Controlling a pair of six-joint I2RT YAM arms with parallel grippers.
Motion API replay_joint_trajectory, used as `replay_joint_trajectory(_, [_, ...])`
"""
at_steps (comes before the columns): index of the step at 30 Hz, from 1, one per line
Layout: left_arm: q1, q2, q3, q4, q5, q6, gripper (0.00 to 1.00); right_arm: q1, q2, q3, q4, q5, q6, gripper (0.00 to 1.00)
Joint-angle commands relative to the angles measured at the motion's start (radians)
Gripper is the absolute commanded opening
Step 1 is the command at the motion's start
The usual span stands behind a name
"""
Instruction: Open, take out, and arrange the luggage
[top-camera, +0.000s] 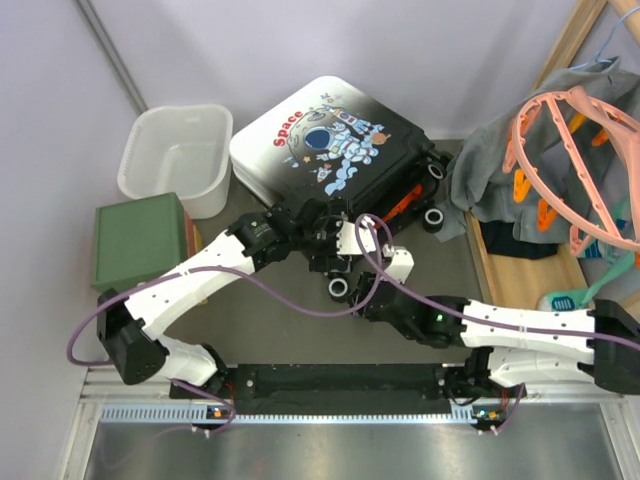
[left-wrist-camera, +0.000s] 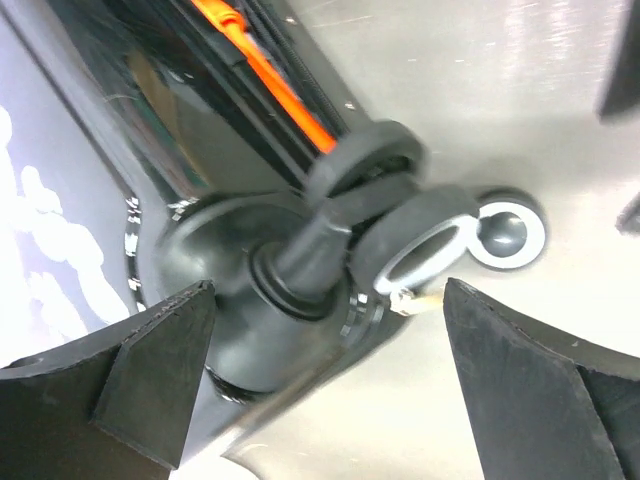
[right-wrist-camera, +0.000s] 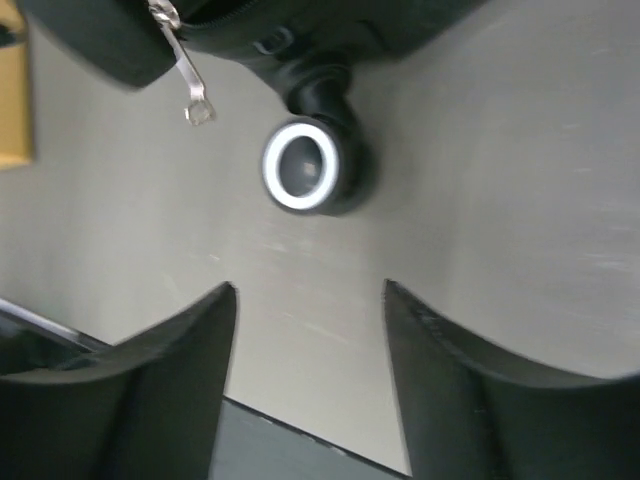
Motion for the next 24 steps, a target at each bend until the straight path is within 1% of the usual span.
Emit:
replay_joint_trajectory(1, [0.036,-0.066,0.052,-0.109,0.041,-0.151,0.99,0.013,-0.092,0.080,-0.231,0.093,-0.159,0.65])
replay_joint_trajectory(2, [0.042,-0.076,0.052,-0.115,0.049,-0.165,0.99,0.012,-0.120,0.094,-0.250,0.101,-0.181,0.66])
replay_joint_trajectory(3, [0.051,-0.088,0.053,-0.122,0.061,-0.188,0.99,0.012,-0.133,0.108,-0.264,0.109,-0.208,0.70])
replay_joint_trajectory(4, [0.066,-0.114,0.061,-0.130,0.095,-0.200,0.99,0.012,-0.147,0.135,-0.287,0.116,-0.269,0.71])
replay_joint_trajectory(5, [0.116,-0.131,0.064,-0.132,0.132,-0.218,0.99,0.013,-0.175,0.151,-0.294,0.121,-0.299,0.75])
replay_joint_trajectory(6, [0.147,-0.146,0.070,-0.141,0.170,-0.232,0.99,0.012,-0.186,0.166,-0.307,0.126,-0.326,0.82])
replay_joint_trajectory(7, [0.178,-0.172,0.078,-0.159,0.205,-0.235,0.99,0.007,-0.198,0.198,-0.322,0.132,-0.384,0.84])
replay_joint_trajectory(8, [0.233,-0.184,0.085,-0.185,0.253,-0.243,0.99,0.003,-0.209,0.217,-0.328,0.129,-0.414,0.86])
replay_joint_trajectory(9, [0.259,-0.194,0.085,-0.194,0.261,-0.275,0.99,0.000,-0.224,0.235,-0.328,0.126,-0.440,0.87])
replay_joint_trajectory(10, [0.287,-0.213,0.069,-0.198,0.262,-0.297,0.99,-0.010,-0.229,0.273,-0.327,0.118,-0.492,0.90])
replay_joint_trajectory(11, [0.343,-0.220,0.055,-0.187,0.241,-0.327,0.99,-0.016,-0.229,0.295,-0.319,0.109,-0.517,0.92])
replay_joint_trajectory(12, [0.376,-0.226,0.040,-0.187,0.223,-0.403,0.99,-0.026,-0.214,0.318,-0.311,0.075,-0.543,0.93])
replay_joint_trajectory(13, [0.407,-0.220,0.017,-0.197,0.206,-0.442,0.96,-0.057,-0.198,0.365,-0.305,0.049,-0.584,0.93])
replay_joint_trajectory(14, [0.468,-0.205,0.010,-0.255,0.195,-0.474,0.93,-0.085,-0.175,0.391,-0.301,0.012,-0.601,0.94])
replay_joint_trajectory(15, [0.505,-0.185,0.007,-0.283,0.230,-0.510,0.89,-0.111,-0.149,0.420,-0.305,-0.032,-0.612,0.95])
replay_joint_trajectory(16, [0.538,-0.142,-0.008,-0.306,0.256,-0.528,0.84,-0.170,-0.081,0.485,-0.316,-0.117,-0.623,0.96])
replay_joint_trajectory(17, [0.592,-0.125,-0.017,-0.313,0.290,-0.553,0.77,-0.192,-0.046,0.517,-0.333,-0.149,-0.629,0.96])
replay_joint_trajectory(18, [0.603,-0.097,-0.019,-0.316,0.333,-0.551,0.75,-0.209,-0.017,0.546,-0.330,-0.181,-0.639,0.98])
replay_joint_trajectory(19, [0.603,-0.099,-0.051,-0.288,0.347,-0.542,0.72,-0.223,0.033,0.589,-0.328,-0.180,-0.658,0.98])
replay_joint_trajectory(20, [0.603,-0.106,-0.083,-0.240,0.348,-0.556,0.70,-0.249,0.050,0.606,-0.321,-0.189,-0.667,0.99])
replay_joint_trajectory(21, [0.603,-0.138,-0.120,-0.111,0.374,-0.597,0.71,-0.270,0.072,0.623,-0.314,-0.231,-0.670,0.99])
replay_joint_trajectory(22, [0.603,-0.155,-0.202,-0.052,0.397,-0.607,0.71,-0.290,0.087,0.655,-0.311,-0.261,-0.672,0.99])
replay_joint_trajectory(24, [0.597,-0.209,-0.288,0.083,0.431,-0.679,0.72,-0.318,0.145,0.683,-0.308,-0.305,-0.687,0.99])
